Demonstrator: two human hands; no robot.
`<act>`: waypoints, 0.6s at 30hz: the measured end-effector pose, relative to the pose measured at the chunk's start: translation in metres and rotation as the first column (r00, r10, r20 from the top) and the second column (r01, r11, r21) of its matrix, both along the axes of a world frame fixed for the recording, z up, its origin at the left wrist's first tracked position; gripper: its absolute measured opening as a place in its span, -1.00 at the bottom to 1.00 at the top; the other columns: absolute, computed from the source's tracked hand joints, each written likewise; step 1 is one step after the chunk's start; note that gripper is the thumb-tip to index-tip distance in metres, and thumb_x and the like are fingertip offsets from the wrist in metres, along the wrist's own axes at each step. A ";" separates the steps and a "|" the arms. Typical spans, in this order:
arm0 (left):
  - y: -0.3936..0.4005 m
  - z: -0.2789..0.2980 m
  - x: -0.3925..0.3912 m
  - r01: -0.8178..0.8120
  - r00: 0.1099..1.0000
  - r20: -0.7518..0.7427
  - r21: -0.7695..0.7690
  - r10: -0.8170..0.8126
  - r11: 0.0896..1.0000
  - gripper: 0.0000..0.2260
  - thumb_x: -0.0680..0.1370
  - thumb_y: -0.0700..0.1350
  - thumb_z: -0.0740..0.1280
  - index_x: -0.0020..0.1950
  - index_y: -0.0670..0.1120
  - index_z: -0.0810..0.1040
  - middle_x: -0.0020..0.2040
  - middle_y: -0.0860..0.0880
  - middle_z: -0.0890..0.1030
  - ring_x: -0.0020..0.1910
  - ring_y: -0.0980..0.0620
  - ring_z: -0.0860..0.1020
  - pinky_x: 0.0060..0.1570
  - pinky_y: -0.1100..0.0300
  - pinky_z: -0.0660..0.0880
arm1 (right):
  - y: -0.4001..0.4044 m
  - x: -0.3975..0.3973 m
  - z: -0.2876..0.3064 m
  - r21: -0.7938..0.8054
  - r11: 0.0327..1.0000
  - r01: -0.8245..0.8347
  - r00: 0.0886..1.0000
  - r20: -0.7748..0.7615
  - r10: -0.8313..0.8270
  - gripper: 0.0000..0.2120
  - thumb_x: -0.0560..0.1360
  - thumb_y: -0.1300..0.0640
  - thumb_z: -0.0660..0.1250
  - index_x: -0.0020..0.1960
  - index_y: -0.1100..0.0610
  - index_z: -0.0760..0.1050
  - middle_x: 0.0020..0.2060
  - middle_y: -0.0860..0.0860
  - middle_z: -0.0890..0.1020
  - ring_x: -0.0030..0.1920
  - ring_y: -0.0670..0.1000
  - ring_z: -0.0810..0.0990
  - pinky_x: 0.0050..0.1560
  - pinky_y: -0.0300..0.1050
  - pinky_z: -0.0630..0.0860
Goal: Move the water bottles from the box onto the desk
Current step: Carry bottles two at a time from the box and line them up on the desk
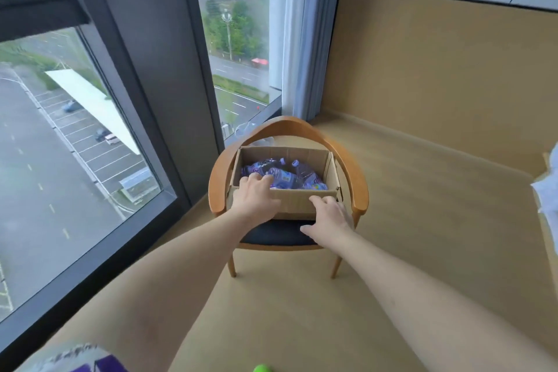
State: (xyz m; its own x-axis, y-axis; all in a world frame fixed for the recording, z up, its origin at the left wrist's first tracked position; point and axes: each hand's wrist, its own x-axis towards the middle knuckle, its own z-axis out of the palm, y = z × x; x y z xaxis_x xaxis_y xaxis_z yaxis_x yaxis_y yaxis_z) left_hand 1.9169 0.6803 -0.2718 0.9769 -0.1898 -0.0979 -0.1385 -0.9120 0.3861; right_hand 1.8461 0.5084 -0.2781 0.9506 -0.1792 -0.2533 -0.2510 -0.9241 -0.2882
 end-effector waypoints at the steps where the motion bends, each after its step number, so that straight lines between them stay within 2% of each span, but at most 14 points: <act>1: -0.003 -0.005 0.012 0.009 1.000 -0.015 -0.007 -0.009 1.000 -0.45 0.56 0.05 0.40 0.53 0.05 0.36 0.45 -0.08 0.41 0.43 -0.14 0.34 0.30 -0.07 0.47 | -0.001 0.014 -0.003 0.000 1.000 0.005 1.000 -0.016 -0.005 -0.30 0.51 -0.16 0.42 0.56 -0.04 0.24 0.44 0.07 0.39 0.43 0.16 0.35 0.36 0.12 0.41; 6: -0.010 -0.038 0.077 0.055 0.994 -0.099 0.039 -0.051 0.998 -0.45 0.57 0.04 0.40 0.54 0.05 0.35 0.46 -0.08 0.40 0.43 -0.15 0.33 0.33 -0.11 0.45 | -0.010 0.089 -0.030 0.018 0.999 0.033 0.995 -0.094 -0.031 -0.29 0.49 -0.20 0.44 0.54 -0.05 0.27 0.45 0.06 0.39 0.44 0.17 0.35 0.37 0.13 0.41; 11: -0.012 -0.069 0.169 0.010 0.987 -0.160 0.068 0.001 0.998 -0.46 0.54 0.06 0.39 0.50 0.05 0.39 0.39 -0.08 0.43 0.40 -0.16 0.35 0.30 -0.13 0.46 | -0.036 0.188 -0.066 0.024 0.999 0.029 0.988 -0.149 -0.025 -0.26 0.46 -0.20 0.44 0.55 -0.04 0.26 0.43 0.08 0.41 0.44 0.18 0.36 0.36 0.14 0.42; 15: -0.020 -0.096 0.247 -0.063 0.973 -0.215 0.098 0.083 0.993 -0.47 0.51 0.04 0.39 0.47 0.05 0.42 0.36 -0.08 0.44 0.39 -0.16 0.35 0.27 -0.06 0.45 | -0.050 0.273 -0.095 0.156 0.983 0.094 0.968 -0.244 -0.054 -0.25 0.47 -0.14 0.48 0.56 0.00 0.27 0.43 0.13 0.41 0.42 0.20 0.40 0.34 0.10 0.45; 18: -0.028 -0.108 0.299 -0.094 0.957 -0.261 0.122 0.123 0.988 -0.47 0.52 0.04 0.39 0.49 0.04 0.42 0.39 -0.08 0.45 0.41 -0.16 0.36 0.31 -0.05 0.41 | -0.058 0.323 -0.113 0.367 0.876 0.314 0.909 -0.384 -0.165 -0.27 0.49 -0.07 0.51 0.55 0.08 0.31 0.38 0.09 0.49 0.23 0.13 0.52 0.08 -0.03 0.47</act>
State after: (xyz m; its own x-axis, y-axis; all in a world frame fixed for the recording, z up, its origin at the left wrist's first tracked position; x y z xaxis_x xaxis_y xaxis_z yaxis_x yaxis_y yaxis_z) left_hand 2.2157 0.6528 -0.3796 0.9263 -0.0581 -0.3722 0.0587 -0.9537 0.2951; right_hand 2.1689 0.4501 -0.3908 0.7378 -0.1985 -0.6452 -0.5973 -0.6373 -0.4870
